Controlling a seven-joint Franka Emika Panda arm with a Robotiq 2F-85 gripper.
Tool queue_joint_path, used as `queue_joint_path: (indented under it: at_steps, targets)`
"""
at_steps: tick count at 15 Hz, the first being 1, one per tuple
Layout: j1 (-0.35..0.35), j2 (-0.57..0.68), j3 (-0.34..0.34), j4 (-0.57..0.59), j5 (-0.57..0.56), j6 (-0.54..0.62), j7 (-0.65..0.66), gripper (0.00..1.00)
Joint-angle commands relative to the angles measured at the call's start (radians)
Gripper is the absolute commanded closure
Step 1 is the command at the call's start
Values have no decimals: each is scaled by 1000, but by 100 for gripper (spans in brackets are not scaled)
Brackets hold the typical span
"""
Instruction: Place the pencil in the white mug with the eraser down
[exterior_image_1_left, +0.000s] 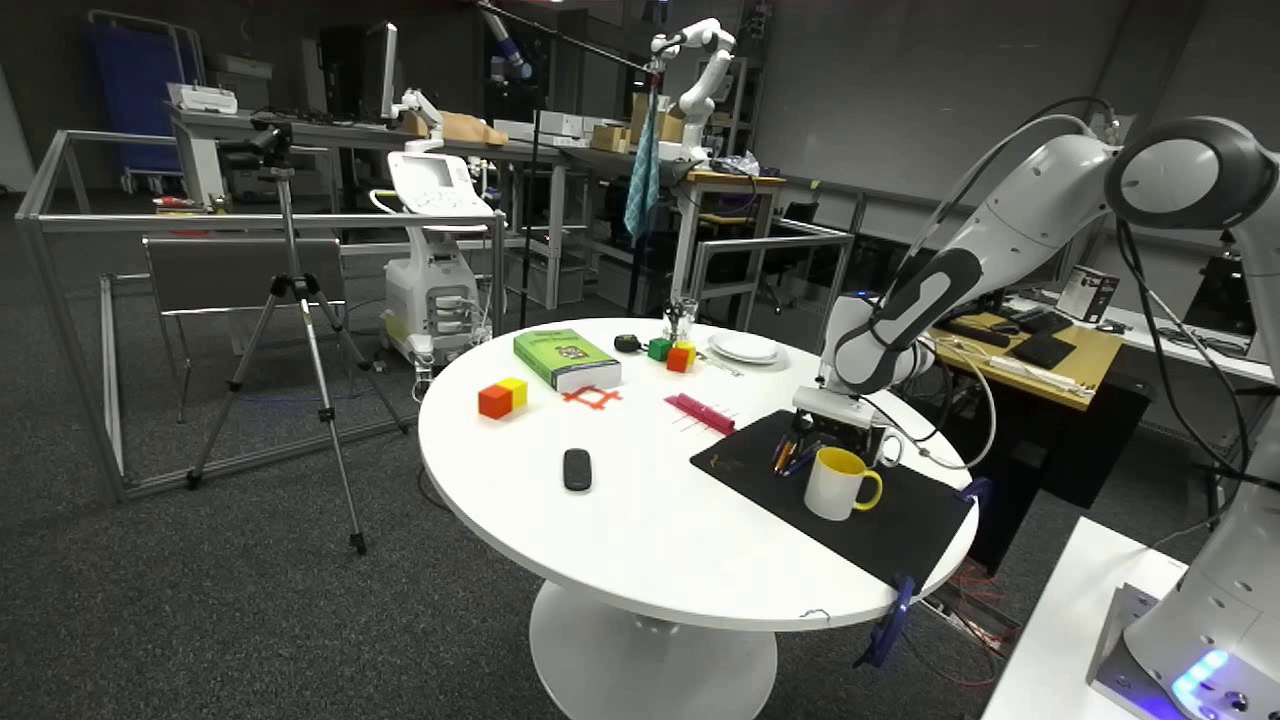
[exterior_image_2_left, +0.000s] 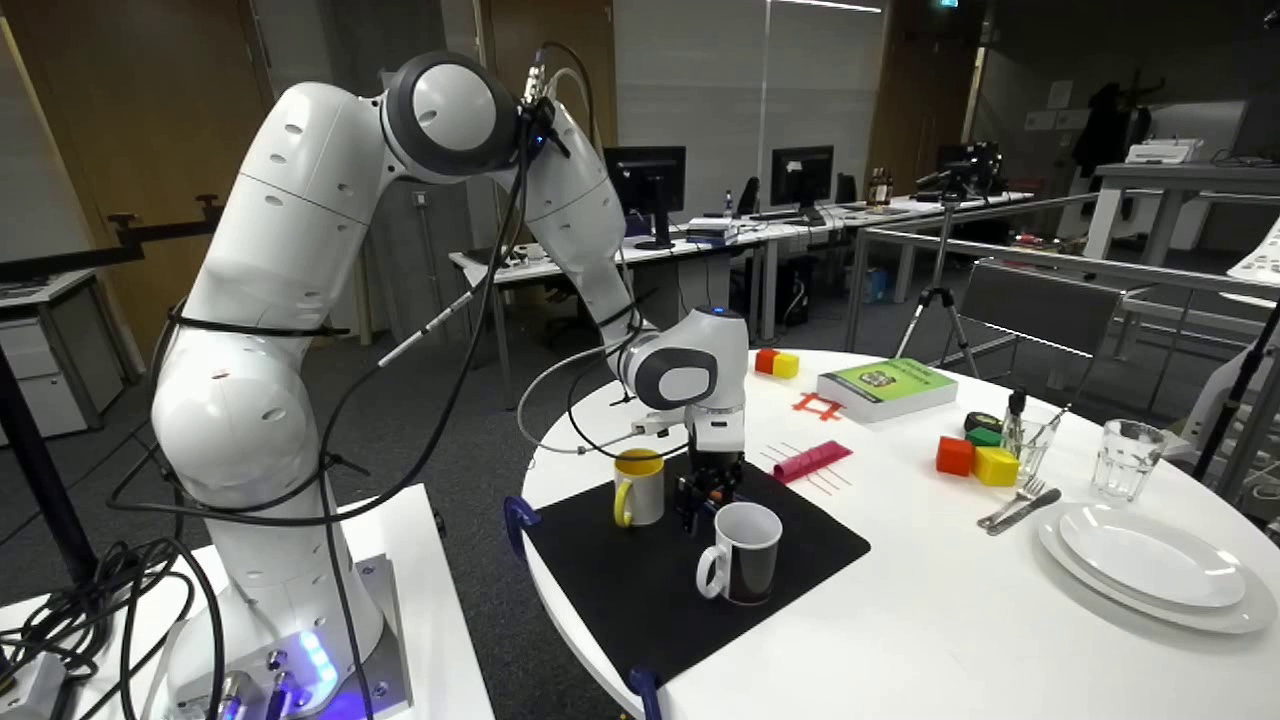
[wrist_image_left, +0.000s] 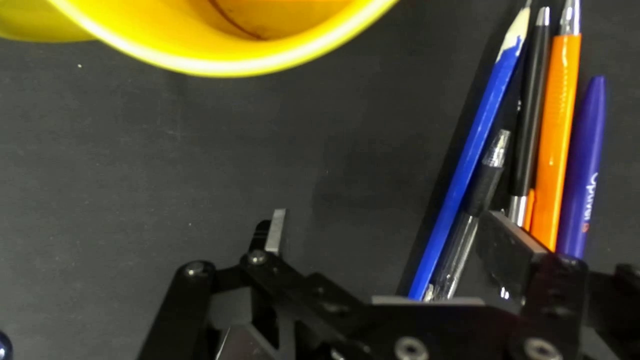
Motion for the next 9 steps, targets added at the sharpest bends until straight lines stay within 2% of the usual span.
queue_joint_path:
  at_steps: [1, 9]
  targets:
    - [-11, -7, 8, 12, -16, -38, -3, 0]
    - [-15, -1, 15, 20, -15, -69, -6, 0]
